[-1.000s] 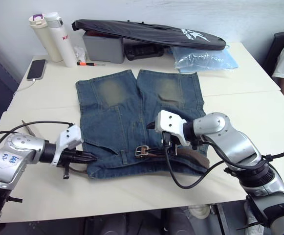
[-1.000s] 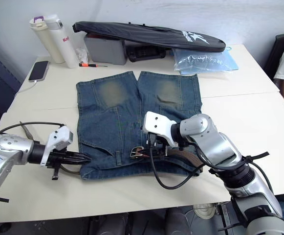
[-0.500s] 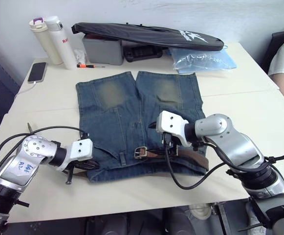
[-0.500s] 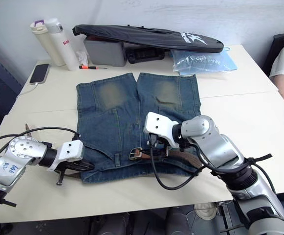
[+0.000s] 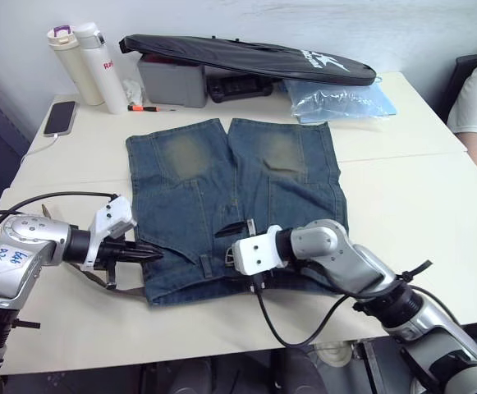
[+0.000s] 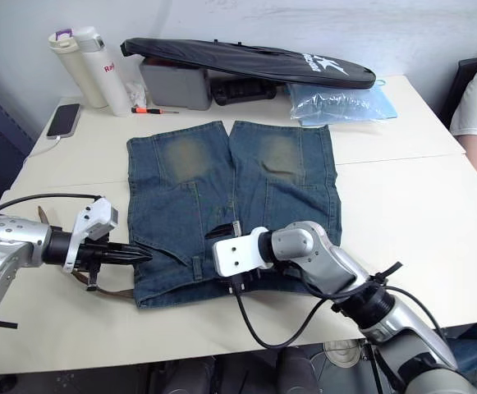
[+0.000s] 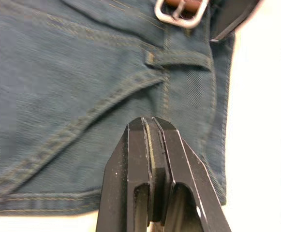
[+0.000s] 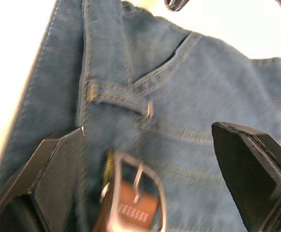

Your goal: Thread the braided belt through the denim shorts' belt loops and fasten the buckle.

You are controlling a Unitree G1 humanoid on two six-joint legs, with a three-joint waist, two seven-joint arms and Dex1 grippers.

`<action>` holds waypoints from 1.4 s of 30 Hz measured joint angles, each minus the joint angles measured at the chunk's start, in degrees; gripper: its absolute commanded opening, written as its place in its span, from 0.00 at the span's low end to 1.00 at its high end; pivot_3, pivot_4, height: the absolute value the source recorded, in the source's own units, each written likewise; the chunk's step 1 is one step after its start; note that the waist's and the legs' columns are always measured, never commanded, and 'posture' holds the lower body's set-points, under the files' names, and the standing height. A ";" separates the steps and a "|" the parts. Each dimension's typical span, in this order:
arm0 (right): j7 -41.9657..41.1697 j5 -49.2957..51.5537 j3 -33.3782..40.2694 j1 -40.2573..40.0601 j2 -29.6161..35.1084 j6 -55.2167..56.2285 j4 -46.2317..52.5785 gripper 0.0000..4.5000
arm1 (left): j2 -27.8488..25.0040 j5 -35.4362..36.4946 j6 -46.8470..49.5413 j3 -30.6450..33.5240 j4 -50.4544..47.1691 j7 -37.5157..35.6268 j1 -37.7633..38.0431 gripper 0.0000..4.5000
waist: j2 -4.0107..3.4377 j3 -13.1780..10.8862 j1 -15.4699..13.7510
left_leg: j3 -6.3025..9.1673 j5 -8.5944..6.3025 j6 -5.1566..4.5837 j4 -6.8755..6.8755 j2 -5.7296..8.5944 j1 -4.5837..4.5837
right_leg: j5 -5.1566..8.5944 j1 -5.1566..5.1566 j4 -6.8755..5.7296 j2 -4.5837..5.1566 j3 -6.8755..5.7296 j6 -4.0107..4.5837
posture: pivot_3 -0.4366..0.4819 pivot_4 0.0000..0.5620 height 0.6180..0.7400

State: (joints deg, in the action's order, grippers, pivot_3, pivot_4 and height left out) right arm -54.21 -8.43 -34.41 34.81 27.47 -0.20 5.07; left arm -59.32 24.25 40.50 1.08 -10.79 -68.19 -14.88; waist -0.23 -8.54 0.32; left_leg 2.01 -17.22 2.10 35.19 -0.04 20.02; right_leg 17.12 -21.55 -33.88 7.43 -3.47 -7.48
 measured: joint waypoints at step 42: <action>-20.13 34.54 21.54 15.45 10.86 -42.87 3.17 1.00 | 11.51 4.57 52.14 52.17 9.51 57.38 -5.54 0.99 | 0.30 -0.16 0.57 | -0.15 -0.06 0.23 -0.16 -0.04 -0.37 | -0.01 0.16 -0.02 0.09 0.01 -0.01 | 0.48 0.27 1.00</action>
State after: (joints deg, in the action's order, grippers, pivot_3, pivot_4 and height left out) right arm -74.33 26.11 -12.87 50.27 38.33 -43.07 8.24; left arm -47.81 28.82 92.64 53.25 -1.28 -10.81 -20.42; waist 0.07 -8.70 0.89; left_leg 1.87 -17.28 2.33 35.02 -0.08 19.65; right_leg 17.11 -21.40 -33.89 7.53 -3.46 -7.49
